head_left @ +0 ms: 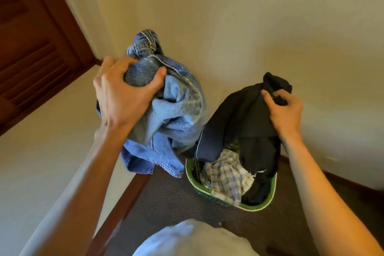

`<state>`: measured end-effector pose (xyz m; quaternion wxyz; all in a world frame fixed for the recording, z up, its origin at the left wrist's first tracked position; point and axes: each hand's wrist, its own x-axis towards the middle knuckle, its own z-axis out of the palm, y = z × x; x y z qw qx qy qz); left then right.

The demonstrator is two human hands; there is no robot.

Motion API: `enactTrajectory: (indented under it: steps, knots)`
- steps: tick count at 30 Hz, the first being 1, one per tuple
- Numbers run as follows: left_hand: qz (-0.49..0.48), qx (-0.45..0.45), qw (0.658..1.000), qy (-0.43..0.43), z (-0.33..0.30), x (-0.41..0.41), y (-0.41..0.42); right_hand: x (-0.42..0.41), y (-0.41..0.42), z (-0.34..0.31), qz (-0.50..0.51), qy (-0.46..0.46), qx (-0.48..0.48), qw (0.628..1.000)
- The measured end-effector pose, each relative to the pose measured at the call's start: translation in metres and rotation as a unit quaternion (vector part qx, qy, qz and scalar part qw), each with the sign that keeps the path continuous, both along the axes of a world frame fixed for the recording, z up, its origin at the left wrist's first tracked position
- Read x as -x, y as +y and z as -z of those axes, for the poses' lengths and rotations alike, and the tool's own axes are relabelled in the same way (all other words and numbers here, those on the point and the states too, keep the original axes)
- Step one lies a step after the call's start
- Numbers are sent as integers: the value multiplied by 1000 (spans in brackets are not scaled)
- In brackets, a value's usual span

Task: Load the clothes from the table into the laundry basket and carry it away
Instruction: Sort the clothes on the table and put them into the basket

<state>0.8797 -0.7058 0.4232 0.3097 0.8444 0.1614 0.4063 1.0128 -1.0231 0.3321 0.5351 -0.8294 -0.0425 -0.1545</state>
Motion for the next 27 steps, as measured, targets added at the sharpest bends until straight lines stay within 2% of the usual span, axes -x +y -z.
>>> enactTrajectory:
  steps: [3,6,9,11,13,16,21,25,27]
  knots:
    - [13,21,999,-21,0,-24,-37,-12,-33,24,5,17,45,999]
    - [18,24,999,-19,5,-44,-73,-19,-51,55,15,75,121,990]
    - [34,37,999,-5,10,-61,-106,-20,-64,107,-16,182,238,954]
    - [56,47,997,-8,15,-72,-126,-16,-73,143,-63,256,269,926]
    - [84,59,995,-16,19,-83,-142,-10,-83,174,-97,306,236,917]
    - [114,71,991,-14,26,-101,-165,-9,-105,223,-106,323,210,917]
    - [155,67,985,22,59,-120,-207,1,-126,193,-21,350,116,929]
    - [169,77,973,136,127,-127,-226,5,-149,198,38,375,70,924]
    - [197,123,938,255,180,-131,-222,7,-150,200,64,394,55,915]
